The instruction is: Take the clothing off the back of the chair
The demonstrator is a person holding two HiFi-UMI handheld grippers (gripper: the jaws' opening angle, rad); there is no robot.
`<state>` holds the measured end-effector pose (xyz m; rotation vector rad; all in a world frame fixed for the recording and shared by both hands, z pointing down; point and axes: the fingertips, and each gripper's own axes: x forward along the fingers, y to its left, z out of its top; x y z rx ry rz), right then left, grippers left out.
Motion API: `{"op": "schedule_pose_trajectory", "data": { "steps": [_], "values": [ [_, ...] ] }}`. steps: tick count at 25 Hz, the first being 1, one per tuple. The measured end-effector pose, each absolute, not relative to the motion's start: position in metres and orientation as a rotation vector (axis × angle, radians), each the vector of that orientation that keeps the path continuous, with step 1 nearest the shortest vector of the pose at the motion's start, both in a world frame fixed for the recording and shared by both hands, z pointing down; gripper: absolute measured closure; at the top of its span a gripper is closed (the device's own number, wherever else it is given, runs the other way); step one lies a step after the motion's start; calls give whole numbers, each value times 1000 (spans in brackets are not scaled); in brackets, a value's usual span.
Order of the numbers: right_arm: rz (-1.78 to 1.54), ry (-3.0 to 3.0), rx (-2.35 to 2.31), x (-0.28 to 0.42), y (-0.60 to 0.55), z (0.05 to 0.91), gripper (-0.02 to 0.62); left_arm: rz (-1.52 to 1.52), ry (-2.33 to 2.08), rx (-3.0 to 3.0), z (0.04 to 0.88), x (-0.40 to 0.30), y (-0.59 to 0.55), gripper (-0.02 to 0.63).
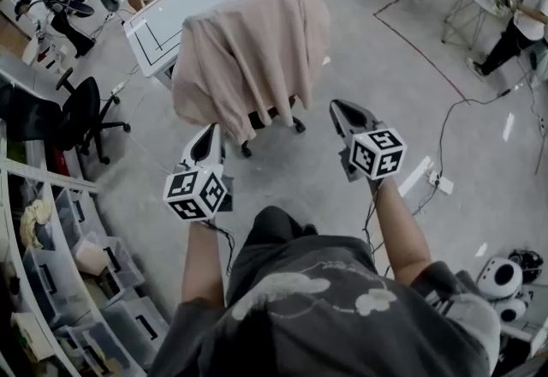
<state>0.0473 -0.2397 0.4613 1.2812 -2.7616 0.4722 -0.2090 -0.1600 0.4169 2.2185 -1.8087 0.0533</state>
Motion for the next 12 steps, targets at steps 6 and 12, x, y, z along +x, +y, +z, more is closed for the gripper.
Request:
{"op": "schedule_pose_trajectory", "data": {
  "steps": [6, 12],
  "values": [
    [479, -2758, 1309, 45, -285, 462, 604, 33, -1862, 2144, 427, -228, -208, 606],
    [449, -2750, 1310, 33, -344, 452, 604, 23, -1876, 2165, 423, -237, -264, 606]
  ]
}}
